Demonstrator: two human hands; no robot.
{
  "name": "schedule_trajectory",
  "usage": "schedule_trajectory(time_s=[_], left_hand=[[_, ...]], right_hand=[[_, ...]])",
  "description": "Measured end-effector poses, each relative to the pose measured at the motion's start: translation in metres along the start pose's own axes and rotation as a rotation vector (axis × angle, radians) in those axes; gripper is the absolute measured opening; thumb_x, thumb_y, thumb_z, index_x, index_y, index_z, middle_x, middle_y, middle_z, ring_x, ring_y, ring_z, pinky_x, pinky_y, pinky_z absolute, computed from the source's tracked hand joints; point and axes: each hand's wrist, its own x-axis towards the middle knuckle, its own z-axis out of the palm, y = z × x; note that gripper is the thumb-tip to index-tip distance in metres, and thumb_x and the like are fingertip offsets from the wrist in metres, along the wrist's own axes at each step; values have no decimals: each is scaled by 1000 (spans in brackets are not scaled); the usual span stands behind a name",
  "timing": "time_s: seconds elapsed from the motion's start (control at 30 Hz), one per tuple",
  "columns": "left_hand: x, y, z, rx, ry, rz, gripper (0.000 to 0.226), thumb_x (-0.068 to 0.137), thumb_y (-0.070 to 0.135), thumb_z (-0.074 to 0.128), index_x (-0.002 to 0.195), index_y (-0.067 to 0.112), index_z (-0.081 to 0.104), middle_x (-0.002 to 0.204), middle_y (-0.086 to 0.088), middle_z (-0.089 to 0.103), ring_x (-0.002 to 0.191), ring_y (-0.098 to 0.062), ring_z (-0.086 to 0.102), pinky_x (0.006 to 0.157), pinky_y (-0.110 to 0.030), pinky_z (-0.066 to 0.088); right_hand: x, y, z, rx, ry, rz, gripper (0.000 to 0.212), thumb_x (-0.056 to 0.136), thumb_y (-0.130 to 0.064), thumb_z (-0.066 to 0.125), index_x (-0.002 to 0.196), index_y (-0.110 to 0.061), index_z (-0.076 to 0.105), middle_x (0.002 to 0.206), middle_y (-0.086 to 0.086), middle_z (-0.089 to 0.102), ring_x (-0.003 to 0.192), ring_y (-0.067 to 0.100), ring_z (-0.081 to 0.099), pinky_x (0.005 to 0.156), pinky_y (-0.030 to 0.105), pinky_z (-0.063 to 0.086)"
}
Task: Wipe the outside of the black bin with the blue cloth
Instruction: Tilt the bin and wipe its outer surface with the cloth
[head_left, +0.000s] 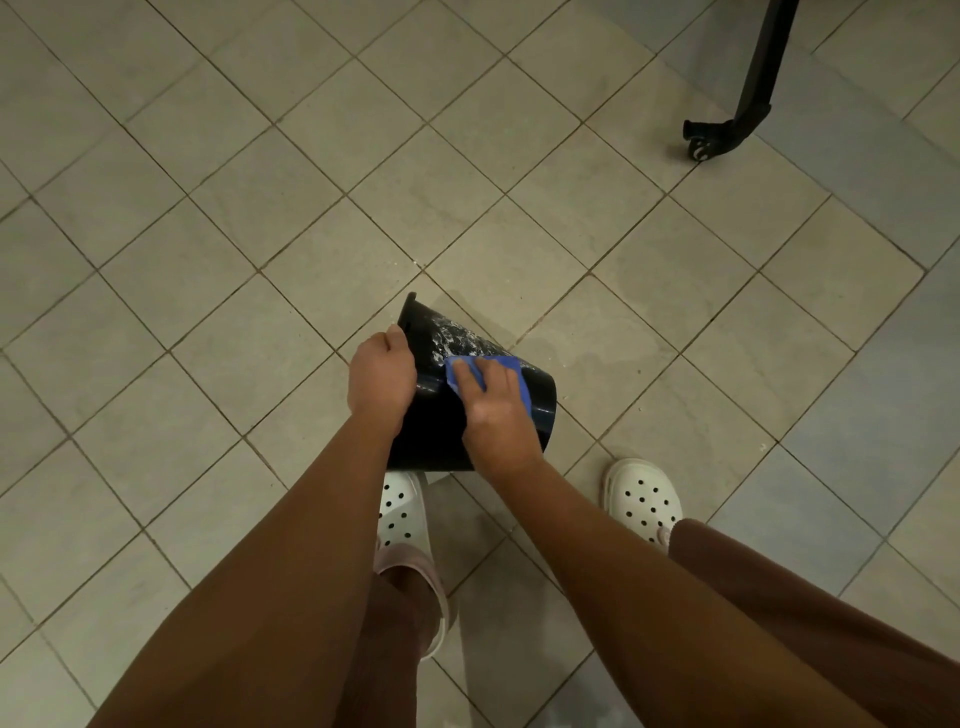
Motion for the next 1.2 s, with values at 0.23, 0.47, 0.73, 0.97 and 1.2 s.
schedule_trajectory(time_s=[0.23,0.47,0.73,0.97,1.2], left_hand=[[2,-2,1,19,11,-6,42,103,33,33,67,16,46,66,-5,49,62,-18,46,65,-34,39],[0,0,1,16,12,2,42,104,31,33,65,17,43,64,-4,45,59,-16,43,62,-31,35],[2,1,0,36,4,8,41,103,33,33,72,13,50,69,-6,51,65,-20,49,66,-35,40],[-1,2,0,0,1,-5,43,104,31,32,67,15,45,65,-4,44,60,-15,42,63,-32,36],[1,3,-2,58,-10,26,41,104,32,32,72,12,49,73,-8,53,68,-21,50,68,-36,41]], right_hand=[[-18,-6,-2,-41,-38,79,70,61,8,75,127,0,52,120,26,55,111,40,53,92,46,47],[0,13,0,-21,-4,8,64,64,9,74,124,1,54,116,27,57,107,41,55,87,47,52],[-22,-9,7,-53,8,19,76,55,6,80,126,-1,53,120,27,55,109,41,55,87,48,51],[-15,19,3,15,32,126,70,61,11,74,126,0,52,119,28,54,108,43,53,86,51,51],[-32,9,19,137,77,-85,85,59,15,76,133,-7,42,133,20,34,124,39,33,96,57,41]])
